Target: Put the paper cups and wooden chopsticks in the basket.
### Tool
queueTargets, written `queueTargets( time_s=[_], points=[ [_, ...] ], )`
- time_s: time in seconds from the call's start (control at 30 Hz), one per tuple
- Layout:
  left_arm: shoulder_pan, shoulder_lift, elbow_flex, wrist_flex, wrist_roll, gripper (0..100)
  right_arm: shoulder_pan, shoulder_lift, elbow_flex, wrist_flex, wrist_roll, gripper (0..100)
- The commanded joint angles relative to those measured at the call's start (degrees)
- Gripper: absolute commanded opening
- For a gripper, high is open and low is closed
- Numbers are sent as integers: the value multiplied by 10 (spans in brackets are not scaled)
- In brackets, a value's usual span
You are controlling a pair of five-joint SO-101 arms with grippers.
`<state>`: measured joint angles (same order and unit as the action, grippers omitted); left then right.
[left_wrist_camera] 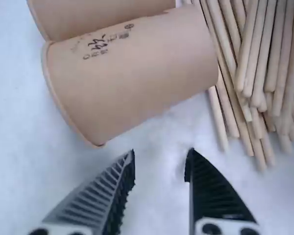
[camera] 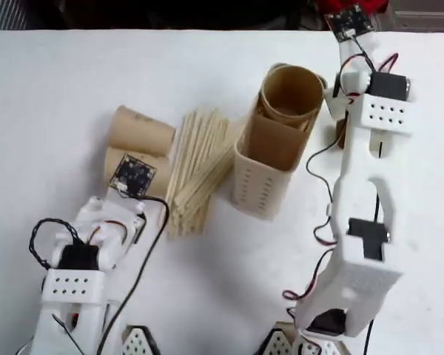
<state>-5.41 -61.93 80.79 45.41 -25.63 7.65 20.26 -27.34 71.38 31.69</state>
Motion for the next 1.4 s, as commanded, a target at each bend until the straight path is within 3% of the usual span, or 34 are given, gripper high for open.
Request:
queueTargets(
  time_s=[0.0, 0.37, 1.23, 1.37],
  points=[
    [9, -10, -4, -11, -4, 172, 9, 28, -4, -37, -4, 237],
    [9, -10, -4, -11, -4, 172, 44, 115, -4, -64, 21, 237],
    [9, -9, -4, -11, -4, 172, 251, 142, -38, -76, 26, 230],
    [9, -9, -4, -11, -4, 172, 258, 167, -38, -76, 25, 93]
  ],
)
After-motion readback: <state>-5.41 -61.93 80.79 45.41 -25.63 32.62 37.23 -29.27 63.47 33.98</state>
